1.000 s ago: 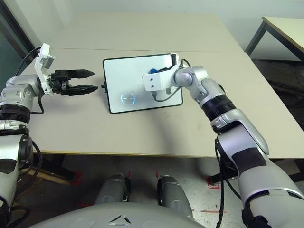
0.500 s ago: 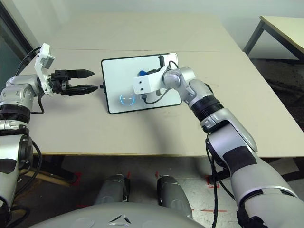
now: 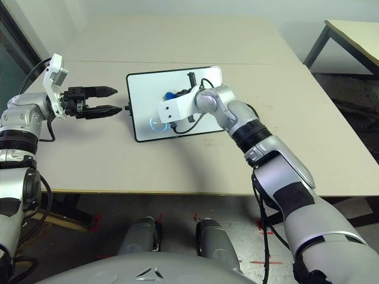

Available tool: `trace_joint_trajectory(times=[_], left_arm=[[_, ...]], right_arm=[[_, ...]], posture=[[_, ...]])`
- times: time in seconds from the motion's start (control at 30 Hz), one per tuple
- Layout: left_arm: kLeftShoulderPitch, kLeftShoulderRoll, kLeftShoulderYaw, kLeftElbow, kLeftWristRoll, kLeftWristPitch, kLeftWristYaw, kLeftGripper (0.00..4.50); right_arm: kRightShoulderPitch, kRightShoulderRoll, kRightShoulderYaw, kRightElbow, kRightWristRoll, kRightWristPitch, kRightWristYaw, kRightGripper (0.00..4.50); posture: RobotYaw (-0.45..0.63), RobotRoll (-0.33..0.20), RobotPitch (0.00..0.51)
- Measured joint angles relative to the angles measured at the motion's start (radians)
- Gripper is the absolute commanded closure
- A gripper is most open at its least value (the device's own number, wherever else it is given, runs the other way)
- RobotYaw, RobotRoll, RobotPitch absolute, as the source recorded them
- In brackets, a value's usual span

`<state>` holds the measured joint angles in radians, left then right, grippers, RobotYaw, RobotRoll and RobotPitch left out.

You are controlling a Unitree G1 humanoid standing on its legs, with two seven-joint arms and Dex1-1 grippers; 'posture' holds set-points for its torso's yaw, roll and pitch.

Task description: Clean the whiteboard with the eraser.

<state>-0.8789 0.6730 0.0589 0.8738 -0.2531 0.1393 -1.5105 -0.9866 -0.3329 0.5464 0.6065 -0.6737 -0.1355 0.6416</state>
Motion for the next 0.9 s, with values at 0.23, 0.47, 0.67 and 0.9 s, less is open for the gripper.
trace_joint_trajectory(times=[0.23, 0.47, 0.67, 0.9], left_arm=[[0.0, 0.0, 0.0, 0.0, 0.0, 0.0, 0.001, 0.0], [0.0, 0.0, 0.0, 0.0, 0.0, 0.0, 0.001, 0.0], [-0.001, 0.0, 0.0, 0.0, 0.0, 0.0, 0.001, 0.0], [-0.001, 0.0, 0.0, 0.0, 0.0, 0.0, 0.001, 0.0]], right_arm=[[0.019, -0.052, 0.0, -0.009, -0.001, -0.012, -0.001, 4.5], [0.03, -0.115, -0.003, -0.001, -0.001, -0.014, -0.015, 4.5], [0.026, -0.134, -0.008, 0.026, -0.001, -0.021, -0.029, 4.5], [0.007, -0.132, -0.011, 0.058, 0.002, -0.025, -0.036, 4.5]], posture=[[0.16, 0.0, 0.024], [0.15, 0.0, 0.026], [0.15, 0.0, 0.032], [0.15, 0.0, 0.034]])
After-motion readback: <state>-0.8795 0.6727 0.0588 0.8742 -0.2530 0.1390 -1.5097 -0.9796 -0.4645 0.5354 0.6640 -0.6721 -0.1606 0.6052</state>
